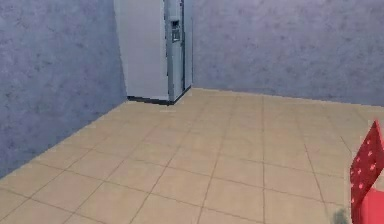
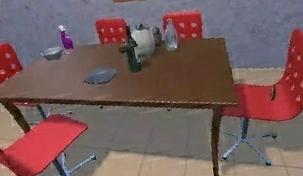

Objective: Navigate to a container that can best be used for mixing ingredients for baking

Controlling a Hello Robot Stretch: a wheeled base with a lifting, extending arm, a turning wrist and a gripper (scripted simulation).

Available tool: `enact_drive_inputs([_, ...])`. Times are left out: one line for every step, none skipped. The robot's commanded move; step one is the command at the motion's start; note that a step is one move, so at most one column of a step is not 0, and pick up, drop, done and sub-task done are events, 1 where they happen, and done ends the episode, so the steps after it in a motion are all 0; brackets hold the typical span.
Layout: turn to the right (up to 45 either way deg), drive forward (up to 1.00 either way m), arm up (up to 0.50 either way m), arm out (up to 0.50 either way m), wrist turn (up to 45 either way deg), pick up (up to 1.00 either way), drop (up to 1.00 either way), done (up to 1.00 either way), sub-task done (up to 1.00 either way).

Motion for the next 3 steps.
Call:
enact_drive_inputs([9.0, 0.0, 0.0, 0.0, 0.0, 0.0, 0.0, 0.0, 0.0])
enact_drive_inputs([0.0, 0.75, 0.0, 0.0, 0.0, 0.0, 0.0, 0.0, 0.0])
enact_drive_inputs([6.0, 0.0, 0.0, 0.0, 0.0, 0.0, 0.0, 0.0, 0.0])
